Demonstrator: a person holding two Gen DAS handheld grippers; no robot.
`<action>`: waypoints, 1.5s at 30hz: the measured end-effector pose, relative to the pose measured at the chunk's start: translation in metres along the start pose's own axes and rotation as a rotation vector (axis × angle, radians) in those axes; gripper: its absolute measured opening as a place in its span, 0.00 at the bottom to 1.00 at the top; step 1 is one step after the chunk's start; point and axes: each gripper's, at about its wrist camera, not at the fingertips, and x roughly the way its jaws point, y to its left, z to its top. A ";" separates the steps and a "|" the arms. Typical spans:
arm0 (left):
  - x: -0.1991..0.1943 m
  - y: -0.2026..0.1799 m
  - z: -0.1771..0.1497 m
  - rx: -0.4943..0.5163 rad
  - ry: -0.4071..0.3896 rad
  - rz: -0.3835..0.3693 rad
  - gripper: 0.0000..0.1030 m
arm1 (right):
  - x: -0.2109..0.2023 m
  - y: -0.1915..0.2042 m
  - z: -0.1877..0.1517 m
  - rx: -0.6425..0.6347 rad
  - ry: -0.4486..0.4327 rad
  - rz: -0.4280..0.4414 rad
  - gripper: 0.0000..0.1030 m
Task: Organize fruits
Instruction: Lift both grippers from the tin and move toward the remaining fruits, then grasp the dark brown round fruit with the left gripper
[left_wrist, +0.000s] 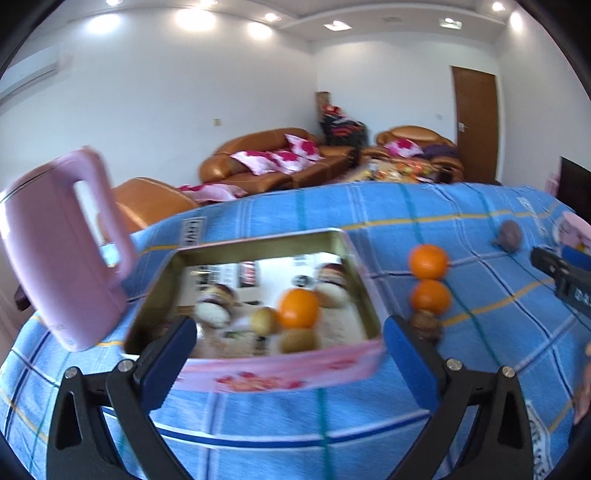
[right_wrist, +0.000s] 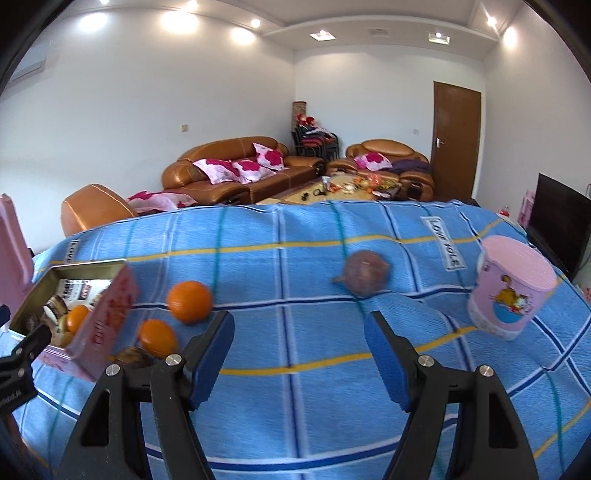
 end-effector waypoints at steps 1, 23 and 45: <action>-0.001 -0.008 0.000 0.013 0.002 -0.021 1.00 | 0.001 -0.007 0.000 0.002 0.006 -0.008 0.72; 0.055 -0.099 0.022 0.204 0.274 -0.274 0.51 | 0.005 -0.056 -0.004 0.138 0.053 0.043 0.72; 0.044 -0.092 0.017 0.154 0.323 -0.393 0.52 | -0.001 -0.067 0.000 0.186 0.034 0.089 0.72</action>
